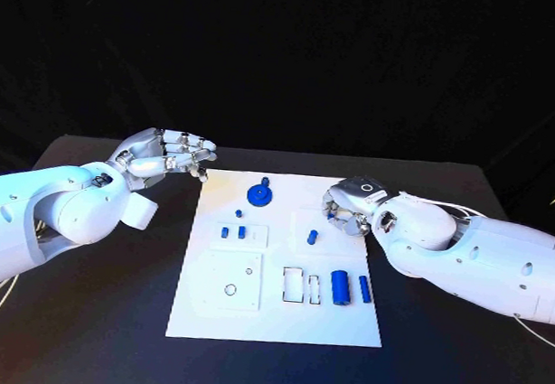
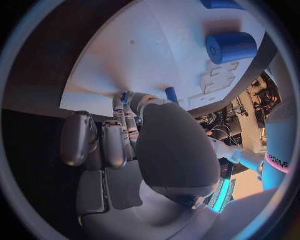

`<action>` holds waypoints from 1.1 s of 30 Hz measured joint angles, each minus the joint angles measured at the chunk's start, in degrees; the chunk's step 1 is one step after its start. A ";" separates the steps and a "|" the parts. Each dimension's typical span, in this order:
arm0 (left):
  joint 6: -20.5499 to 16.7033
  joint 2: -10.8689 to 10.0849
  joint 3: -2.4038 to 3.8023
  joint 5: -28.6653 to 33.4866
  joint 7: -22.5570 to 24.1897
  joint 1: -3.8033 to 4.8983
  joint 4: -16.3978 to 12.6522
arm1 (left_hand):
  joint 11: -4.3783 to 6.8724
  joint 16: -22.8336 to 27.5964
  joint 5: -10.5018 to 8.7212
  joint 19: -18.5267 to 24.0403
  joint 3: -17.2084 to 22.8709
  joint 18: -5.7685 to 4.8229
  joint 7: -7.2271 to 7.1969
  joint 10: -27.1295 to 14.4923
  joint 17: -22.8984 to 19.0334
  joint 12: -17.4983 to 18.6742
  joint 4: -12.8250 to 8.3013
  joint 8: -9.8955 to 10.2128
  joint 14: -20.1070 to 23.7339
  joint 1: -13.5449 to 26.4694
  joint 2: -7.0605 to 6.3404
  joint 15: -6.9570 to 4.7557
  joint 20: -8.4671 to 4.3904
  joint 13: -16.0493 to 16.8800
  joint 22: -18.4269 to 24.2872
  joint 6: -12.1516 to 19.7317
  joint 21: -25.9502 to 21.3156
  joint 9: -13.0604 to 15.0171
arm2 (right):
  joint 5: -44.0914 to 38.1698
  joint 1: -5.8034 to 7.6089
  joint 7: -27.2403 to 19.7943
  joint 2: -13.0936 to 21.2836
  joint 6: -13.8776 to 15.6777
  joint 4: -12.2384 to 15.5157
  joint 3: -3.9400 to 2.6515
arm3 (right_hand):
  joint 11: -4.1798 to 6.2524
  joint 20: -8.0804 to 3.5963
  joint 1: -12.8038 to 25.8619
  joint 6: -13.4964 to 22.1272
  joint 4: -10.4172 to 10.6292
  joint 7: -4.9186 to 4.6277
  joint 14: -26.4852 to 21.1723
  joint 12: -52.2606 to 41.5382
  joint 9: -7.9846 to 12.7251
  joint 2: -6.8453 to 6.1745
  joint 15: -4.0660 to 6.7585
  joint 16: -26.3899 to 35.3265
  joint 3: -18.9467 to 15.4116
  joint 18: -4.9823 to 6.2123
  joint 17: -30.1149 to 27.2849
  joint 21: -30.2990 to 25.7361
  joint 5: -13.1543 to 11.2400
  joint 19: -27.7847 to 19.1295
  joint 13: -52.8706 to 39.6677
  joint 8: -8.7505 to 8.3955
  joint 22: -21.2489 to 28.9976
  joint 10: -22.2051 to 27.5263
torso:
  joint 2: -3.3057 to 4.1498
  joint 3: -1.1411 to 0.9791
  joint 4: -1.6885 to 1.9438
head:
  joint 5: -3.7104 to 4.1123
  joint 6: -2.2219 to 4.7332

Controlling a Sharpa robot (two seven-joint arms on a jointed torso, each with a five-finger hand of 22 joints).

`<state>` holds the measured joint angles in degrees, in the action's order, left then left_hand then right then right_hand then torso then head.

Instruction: Assemble the parts on the task board

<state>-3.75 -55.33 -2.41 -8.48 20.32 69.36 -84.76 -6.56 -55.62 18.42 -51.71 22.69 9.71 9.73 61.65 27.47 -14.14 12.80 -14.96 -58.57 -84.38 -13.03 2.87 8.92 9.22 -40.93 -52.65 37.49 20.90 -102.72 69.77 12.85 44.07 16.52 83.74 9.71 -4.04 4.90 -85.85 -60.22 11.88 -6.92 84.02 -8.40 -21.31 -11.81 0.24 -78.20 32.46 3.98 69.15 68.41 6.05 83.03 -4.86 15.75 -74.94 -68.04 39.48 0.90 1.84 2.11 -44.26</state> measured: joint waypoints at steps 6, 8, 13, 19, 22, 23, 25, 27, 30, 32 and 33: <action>0.02 -0.01 0.00 0.03 -0.17 0.00 0.02 | 0.00 -0.23 0.00 0.00 0.10 -0.01 0.00 0.00 0.11 0.29 -0.10 0.00 0.00 -0.22 0.22 0.00 0.00 -0.11 -0.20 0.00 0.22 -0.06 | -0.26 -0.06 0.12 -0.01 -0.08 0.22 -0.01 | -0.98 -0.29 0.50 -0.30 -2.91 -0.11 0.00 0.56 -1.71 0.67 0.41 0.00 2.90 0.00 -0.14 0.85 -1.91 0.29 0.05 0.90 0.00 -1.05 | -0.02 0.01 -0.02 | 0.04 -0.07; 0.02 -0.01 0.00 0.04 -0.22 0.00 0.05 | 0.00 -0.23 0.00 0.00 0.17 0.00 0.00 0.00 0.18 0.32 -0.17 0.00 0.00 -0.22 0.22 0.00 0.00 -0.11 -0.26 0.00 0.22 -0.06 | -0.48 -0.10 0.27 0.00 -0.06 0.35 -0.01 | -1.08 -0.29 0.59 -0.32 -3.77 -0.11 0.00 0.90 -2.08 0.89 0.41 0.00 3.75 0.00 -0.28 1.15 -2.83 0.28 0.05 1.01 0.00 -1.16 | -0.02 0.01 -0.02 | 0.08 -0.08; 0.02 -0.01 0.00 0.05 -0.33 0.00 0.14 | 0.00 -0.23 0.00 0.00 0.17 0.00 0.00 0.00 0.20 0.34 -0.17 0.00 0.00 -0.22 0.22 0.00 0.00 -0.11 -0.28 0.00 0.22 -0.06 | -1.00 -0.19 0.74 0.10 0.31 0.67 0.02 | -1.14 -0.48 0.64 -0.32 -4.10 -0.10 0.00 1.12 -2.19 0.97 0.41 0.01 4.08 0.00 -0.28 1.38 -2.96 0.48 0.05 1.10 0.01 -1.23 | -0.02 0.01 -0.01 | 0.07 -0.08; 0.02 0.00 0.00 0.05 -0.39 0.00 0.36 | 0.00 -0.23 0.00 0.00 0.17 0.00 0.00 0.00 0.28 0.34 -0.17 0.23 0.00 -0.22 0.22 0.00 0.00 -0.17 -0.38 0.00 0.42 -0.11 | -1.33 -0.23 1.07 0.76 1.74 1.60 0.02 | -1.32 -0.49 0.57 -0.40 -4.41 -0.03 0.00 1.34 -2.39 1.04 0.41 0.02 4.39 0.00 -0.28 1.65 -3.09 0.48 0.04 1.11 0.01 -1.41 | -0.04 0.04 -0.02 | 0.03 -0.04; 0.02 0.02 0.00 0.05 -0.41 0.00 0.46 | 0.00 -0.22 0.00 0.00 0.17 -0.01 0.00 0.00 0.28 0.34 -0.16 0.23 0.00 -0.22 0.22 0.00 0.00 -0.17 -0.38 0.00 0.42 -0.11 | -1.33 -0.22 1.08 1.43 2.75 2.44 -0.15 | -1.34 -0.49 0.57 -0.40 -4.41 -0.03 0.00 1.45 -2.39 1.04 0.41 0.02 4.39 0.00 -0.28 1.65 -3.10 0.48 0.03 1.11 0.01 -1.43 | -0.08 0.04 -0.03 | 0.02 -0.03; 0.02 0.03 0.00 0.05 -0.42 0.00 0.51 | 0.00 -0.22 0.00 0.00 0.17 0.00 0.00 0.00 0.28 0.34 -0.16 0.23 0.00 -0.22 0.22 0.00 0.00 -0.18 -0.38 0.00 0.42 -0.11 | -1.31 -0.18 1.08 1.66 3.09 2.78 -0.24 | -1.34 -0.49 0.57 -0.40 -4.41 -0.03 0.00 1.47 -2.39 1.04 0.41 0.02 4.39 0.00 -0.28 1.82 -3.10 0.48 0.03 1.11 0.01 -1.43 | -0.09 0.07 -0.04 | 0.02 -0.02; 0.02 0.06 0.00 0.06 -0.42 0.00 0.59 | 0.00 -0.44 0.00 0.00 0.17 0.00 0.00 0.00 0.28 0.66 -0.16 0.23 0.00 -0.22 0.22 0.00 0.00 -0.23 -0.47 0.00 0.42 -0.11 | -1.18 -0.02 1.07 2.18 3.77 3.57 -0.44 | -1.34 -0.49 0.57 -0.40 -4.41 -0.03 0.00 1.56 -2.43 1.04 0.41 -0.20 4.38 0.00 -0.27 1.86 -3.20 0.48 0.03 1.32 0.02 -1.43 | -0.12 0.07 -0.07 | 0.04 0.04; 0.02 0.09 0.00 0.06 -0.43 0.00 0.64 | 0.00 -0.44 0.00 0.00 0.17 0.00 -0.01 0.00 0.34 0.66 -0.16 0.23 0.00 -0.22 0.22 0.00 0.00 -0.23 -0.47 0.00 0.42 -0.11 | -0.96 0.33 0.99 2.88 4.57 4.66 -0.66 | -1.34 -0.49 0.57 -0.40 -4.41 -0.03 0.00 1.62 -2.45 1.04 0.41 -0.20 4.38 0.00 -0.28 1.87 -3.21 0.48 0.02 1.32 0.02 -1.43 | -0.13 0.07 -0.09 | 0.01 0.09; 0.02 0.15 0.00 0.07 -0.45 0.00 0.66 | 0.00 -0.44 0.00 0.00 0.16 0.00 -0.01 0.00 0.35 0.66 -0.16 0.23 0.00 -0.22 0.22 0.00 0.00 -0.29 -0.55 0.00 0.41 -0.16 | -0.57 0.80 0.88 3.86 5.38 6.15 -0.86 | -1.33 -0.49 0.57 -0.40 -4.41 -0.03 0.00 1.62 -2.45 1.04 0.41 -0.20 4.38 0.00 -0.27 1.87 -3.27 0.48 0.01 1.32 0.02 -1.43 | -0.14 0.07 -0.10 | -0.06 0.15; 0.03 0.19 0.00 0.08 -0.46 0.00 0.68 | 0.00 -0.44 0.00 0.00 0.17 0.00 -0.01 0.00 0.35 0.66 -0.16 0.23 0.08 -0.22 0.22 0.08 0.00 -0.28 -0.55 0.00 0.41 -0.16 | -0.11 1.15 0.79 4.68 6.02 7.61 -1.00 | -1.33 -0.49 0.57 -0.40 -4.50 -0.03 0.00 1.77 -2.49 1.04 0.40 -0.20 4.47 0.00 -0.27 1.87 -3.29 0.48 0.01 1.32 0.02 -1.43 | -0.14 0.07 -0.10 | -0.14 0.17; 0.03 0.20 0.00 0.08 -0.47 0.00 0.70 | 0.00 -0.44 0.00 0.00 0.16 0.00 -0.01 0.00 0.35 0.66 -0.16 0.23 0.22 -0.22 0.22 0.22 0.00 -0.29 -0.55 0.00 0.41 -0.16 | 0.11 1.26 0.72 5.03 6.29 8.34 -1.04 | -1.33 -0.49 0.57 -0.40 -4.57 -0.03 0.00 1.78 -2.52 1.03 0.40 -0.20 4.54 0.00 -0.27 1.87 -3.32 0.48 0.01 1.32 0.02 -1.43 | -0.13 0.07 -0.10 | -0.19 0.18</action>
<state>-3.72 -55.13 -2.42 -8.40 19.85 69.35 -84.06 -6.56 -56.06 18.43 -51.71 22.85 9.71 9.72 61.65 27.82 -13.48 12.64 -14.73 -58.36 -84.60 -12.81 3.09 8.92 8.94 -41.48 -52.64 37.90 20.74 -102.61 71.03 13.57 49.11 22.81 92.09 8.67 -5.37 4.42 -85.28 -60.61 7.31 -6.95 84.02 -6.62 -23.83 -10.77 0.64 -78.39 37.00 3.98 68.88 70.27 2.73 83.51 -4.85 17.07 -74.92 -69.47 39.35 0.97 1.74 1.92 -44.08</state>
